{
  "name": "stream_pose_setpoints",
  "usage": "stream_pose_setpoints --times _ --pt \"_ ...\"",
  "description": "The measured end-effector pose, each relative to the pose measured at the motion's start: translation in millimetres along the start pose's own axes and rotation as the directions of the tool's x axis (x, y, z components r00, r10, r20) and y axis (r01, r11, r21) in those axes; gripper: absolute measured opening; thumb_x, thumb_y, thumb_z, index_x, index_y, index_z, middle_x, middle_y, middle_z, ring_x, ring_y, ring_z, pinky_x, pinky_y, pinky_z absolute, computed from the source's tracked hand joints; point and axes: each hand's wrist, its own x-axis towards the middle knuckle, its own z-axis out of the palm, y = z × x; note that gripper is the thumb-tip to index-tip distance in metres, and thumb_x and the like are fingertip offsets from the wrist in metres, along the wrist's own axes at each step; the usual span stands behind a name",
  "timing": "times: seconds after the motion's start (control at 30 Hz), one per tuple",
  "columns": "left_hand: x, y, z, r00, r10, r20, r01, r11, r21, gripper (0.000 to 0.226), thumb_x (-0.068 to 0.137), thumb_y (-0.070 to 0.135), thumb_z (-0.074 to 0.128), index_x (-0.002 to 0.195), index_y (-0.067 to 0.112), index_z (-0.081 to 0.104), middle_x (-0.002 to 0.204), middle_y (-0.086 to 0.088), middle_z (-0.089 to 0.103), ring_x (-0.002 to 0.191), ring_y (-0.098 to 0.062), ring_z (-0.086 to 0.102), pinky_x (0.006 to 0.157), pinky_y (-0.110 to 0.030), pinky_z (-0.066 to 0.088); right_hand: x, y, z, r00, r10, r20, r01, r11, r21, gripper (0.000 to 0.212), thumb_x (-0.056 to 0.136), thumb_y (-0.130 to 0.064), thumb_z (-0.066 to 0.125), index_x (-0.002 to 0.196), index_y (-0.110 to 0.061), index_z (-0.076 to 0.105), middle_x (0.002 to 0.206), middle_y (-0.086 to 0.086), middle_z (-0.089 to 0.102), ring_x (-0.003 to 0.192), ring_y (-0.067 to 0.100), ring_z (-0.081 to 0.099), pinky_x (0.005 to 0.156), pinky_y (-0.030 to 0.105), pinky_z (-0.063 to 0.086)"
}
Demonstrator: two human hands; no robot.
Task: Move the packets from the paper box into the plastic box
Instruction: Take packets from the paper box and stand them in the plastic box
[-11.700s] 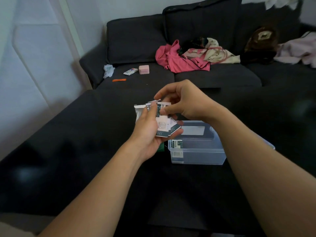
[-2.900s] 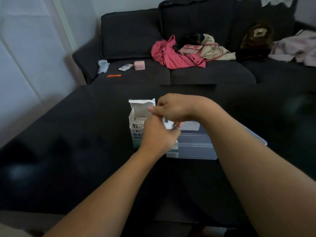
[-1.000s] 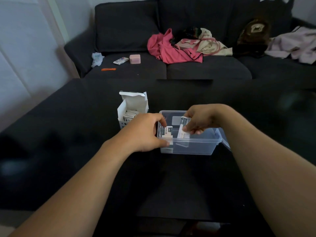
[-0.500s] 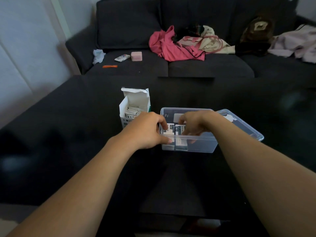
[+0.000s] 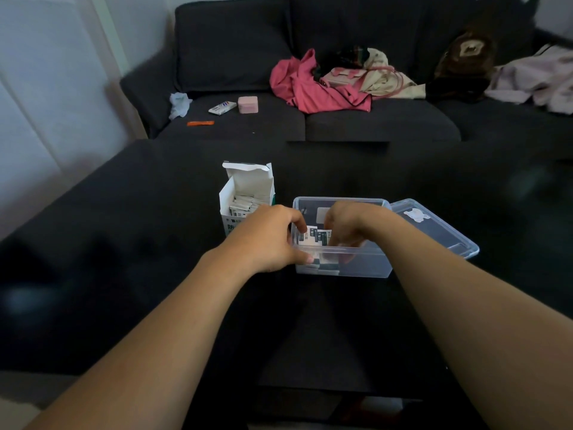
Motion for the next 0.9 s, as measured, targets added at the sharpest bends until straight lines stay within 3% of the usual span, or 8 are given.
stream_pose_setpoints --times 0.2,0.27,0.33,0.43,0.53,0.63,0.7,0.9 --pt "-10 -2 -12 0.999 0.041 -0.028 -0.038 0.994 0.105 0.079 0.067 0.057 0.086 0.134 0.042 0.046 0.090 0.014 0.064 0.089 -0.009 0.065 0.081 -0.040 0.058 -10 -6 -7 0.999 0.010 0.041 -0.011 1.000 0.029 0.051 0.091 -0.016 0.071 0.138 -0.014 0.053 0.122 0.010 0.062 0.082 0.019 0.068 0.063 0.029 0.057" --pt "-13 -4 -17 0.998 0.020 -0.053 -0.019 0.999 0.033 0.068 0.070 0.059 0.083 0.127 0.040 0.050 0.081 0.010 0.069 0.078 -0.005 0.067 0.076 -0.039 0.059 -18 -7 -16 0.998 0.021 0.067 -0.028 0.995 0.097 0.054 0.089 -0.014 0.073 0.139 -0.013 0.052 0.119 0.014 0.062 0.087 0.026 0.072 0.076 0.037 0.063" --pt "-12 -7 -23 0.980 0.004 -0.201 -0.023 0.995 -0.094 0.044 0.078 0.057 0.077 0.111 0.034 0.058 0.071 0.006 0.069 0.069 -0.007 0.066 0.070 -0.034 0.058 -27 -9 -27 1.000 -0.019 0.018 0.015 0.980 0.197 0.046 0.088 -0.010 0.073 0.131 -0.012 0.056 0.109 0.013 0.064 0.086 0.026 0.072 0.071 0.035 0.063" --pt "-7 -21 -34 0.796 -0.108 -0.596 -0.083 0.956 -0.282 0.018 0.082 0.041 0.069 0.083 0.024 0.061 0.058 0.004 0.063 0.056 -0.009 0.059 0.059 -0.027 0.047 -45 -22 -41 0.949 -0.218 -0.228 0.276 0.924 0.266 0.020 0.090 -0.010 0.072 0.110 -0.009 0.068 0.103 0.012 0.073 0.079 0.019 0.073 0.061 0.025 0.060" --pt "-5 -42 -45 0.633 -0.297 -0.715 0.002 0.924 -0.383 0.012 0.077 0.031 0.064 0.082 0.020 0.061 0.065 0.005 0.062 0.061 -0.010 0.058 0.060 -0.029 0.046 -65 -56 -39 0.798 -0.424 -0.428 0.561 0.781 0.273 0.007 0.088 -0.011 0.076 0.094 -0.008 0.076 0.086 0.008 0.076 0.060 0.011 0.068 0.052 0.018 0.054" --pt "-3 -64 -44 0.728 -0.435 -0.531 0.238 0.886 -0.399 0.029 0.075 0.043 0.065 0.096 0.023 0.061 0.093 0.001 0.067 0.086 -0.021 0.062 0.073 -0.034 0.046 -61 -90 -21 0.702 -0.535 -0.470 0.638 0.766 0.080 0.004 0.085 -0.014 0.079 0.089 -0.015 0.079 0.084 0.000 0.075 0.060 0.000 0.067 0.058 0.024 0.058" --pt "-1 -70 -39 0.812 -0.449 -0.371 0.339 0.883 -0.326 0.029 0.080 0.046 0.064 0.100 0.024 0.062 0.099 0.002 0.065 0.092 -0.022 0.061 0.073 -0.034 0.045 -49 -100 -10 0.689 -0.538 -0.486 0.572 0.815 -0.091 0.008 0.084 -0.018 0.078 0.090 -0.023 0.079 0.093 0.000 0.074 0.079 0.013 0.071 0.076 0.037 0.061" --pt "0 -68 -36 0.882 -0.373 -0.287 0.300 0.916 -0.268 0.013 0.088 0.026 0.055 0.086 0.020 0.067 0.083 -0.006 0.070 0.080 -0.028 0.068 0.070 -0.041 0.057 -30 -96 5 0.722 -0.483 -0.496 0.402 0.875 -0.268 0.012 0.085 -0.019 0.077 0.093 -0.028 0.076 0.105 0.006 0.069 0.098 0.031 0.066 0.079 0.038 0.053"
